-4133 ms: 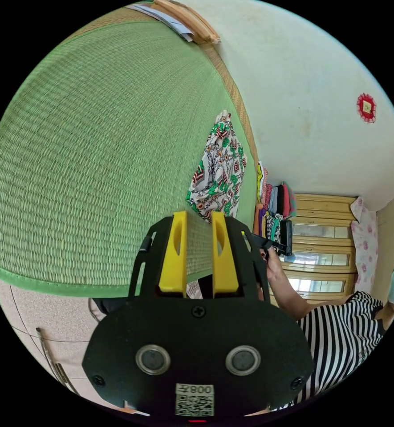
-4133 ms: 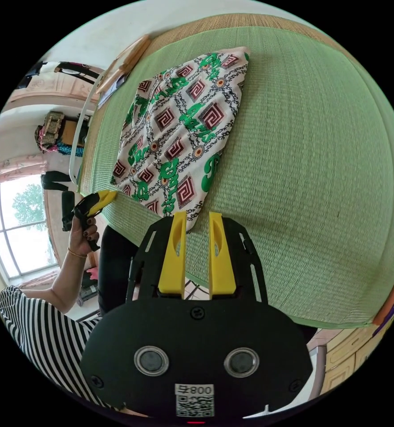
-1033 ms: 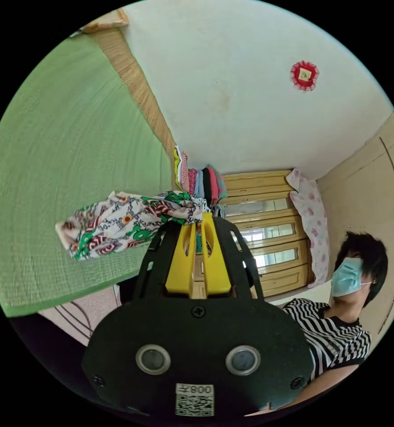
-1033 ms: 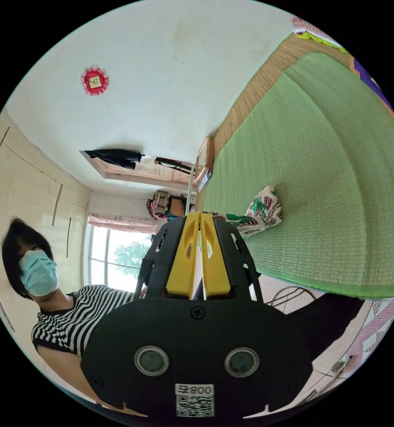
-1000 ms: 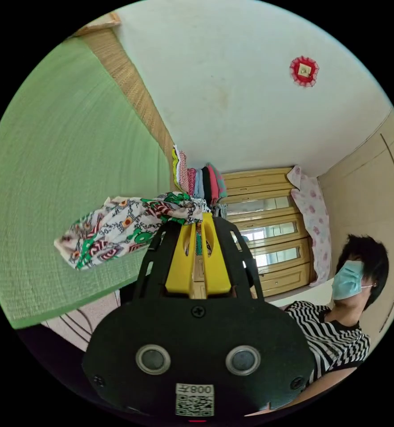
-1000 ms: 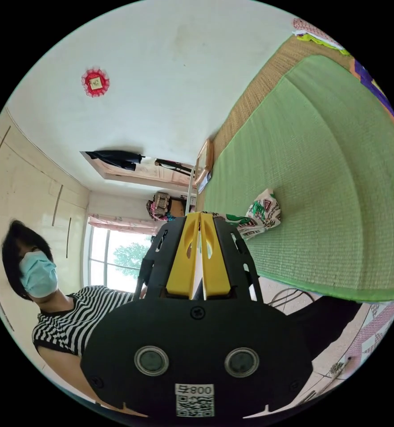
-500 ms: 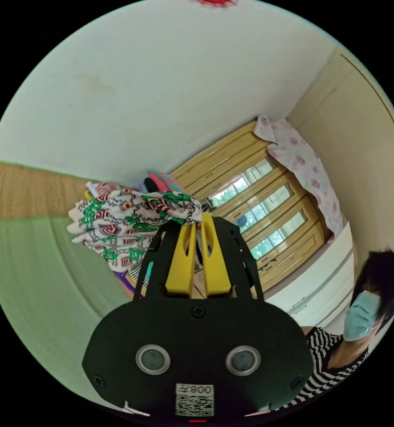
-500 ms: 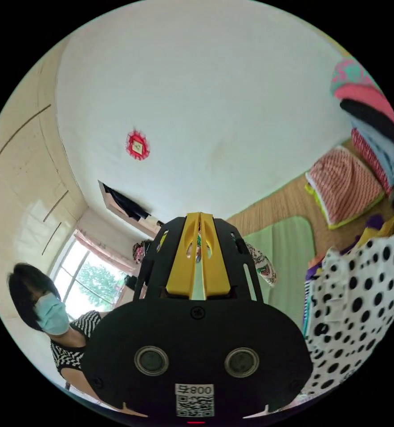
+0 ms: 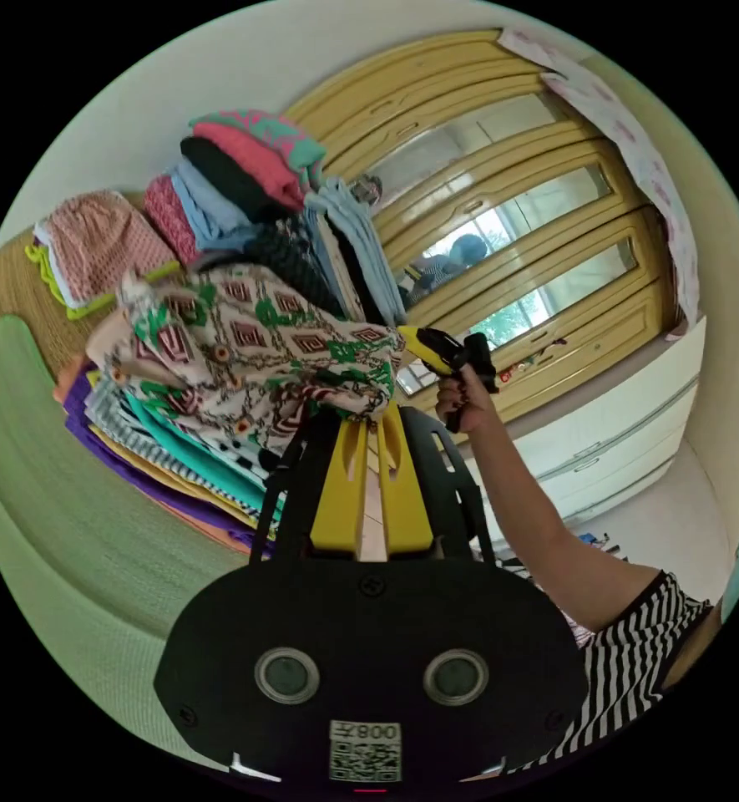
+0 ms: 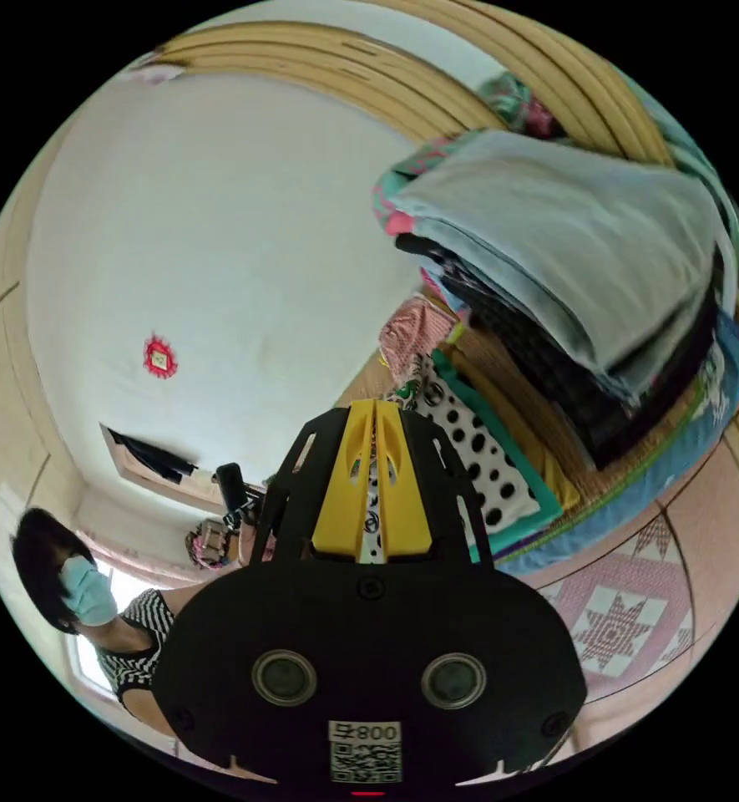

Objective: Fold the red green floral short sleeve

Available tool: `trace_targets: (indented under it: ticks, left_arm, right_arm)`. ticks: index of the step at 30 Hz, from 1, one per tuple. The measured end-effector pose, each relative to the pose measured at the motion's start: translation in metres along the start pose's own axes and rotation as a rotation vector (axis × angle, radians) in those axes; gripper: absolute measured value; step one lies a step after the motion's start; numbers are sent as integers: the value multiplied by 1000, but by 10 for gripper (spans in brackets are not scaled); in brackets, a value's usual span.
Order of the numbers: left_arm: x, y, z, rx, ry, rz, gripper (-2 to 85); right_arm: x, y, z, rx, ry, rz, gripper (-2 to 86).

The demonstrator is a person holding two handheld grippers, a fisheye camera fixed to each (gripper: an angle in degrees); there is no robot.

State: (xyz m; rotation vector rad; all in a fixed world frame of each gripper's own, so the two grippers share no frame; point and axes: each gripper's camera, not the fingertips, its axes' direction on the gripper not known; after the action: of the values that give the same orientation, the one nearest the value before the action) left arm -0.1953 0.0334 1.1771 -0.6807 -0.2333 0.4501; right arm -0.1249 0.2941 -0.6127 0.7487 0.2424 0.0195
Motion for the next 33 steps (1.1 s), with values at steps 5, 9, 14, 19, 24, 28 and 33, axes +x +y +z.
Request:
trace_targets:
  ticks: [5, 9, 14, 19, 24, 28, 33]
  left_arm:
    - [-7, -20, 59, -17, 18, 17, 16]
    - [-13, -31, 98, -62, -7, 38, 13]
    - [-57, -32, 158, -141, -23, -73, 9]
    - [-91, -32, 186, -158, 38, -157, 8]
    - [-127, -30, 200, -130, 159, -236, 9]
    - [-152, -26, 200, -113, 235, -304, 12]
    - [-171, -18, 195, -117, 289, -337, 17]
  right_arm:
    - [28, 10, -34, 20, -36, 43, -1]
    - [23, 1, -54, -10, 29, 21, -1]
    - [48, 6, -55, -64, 104, 101, -1]
    - [80, 19, -58, -56, 95, 201, 0]
    - [83, 27, -59, -33, 91, 214, 0]
    - [75, 37, -63, 22, 128, 206, 0]
    - [36, 66, -61, 89, 180, 90, 0]
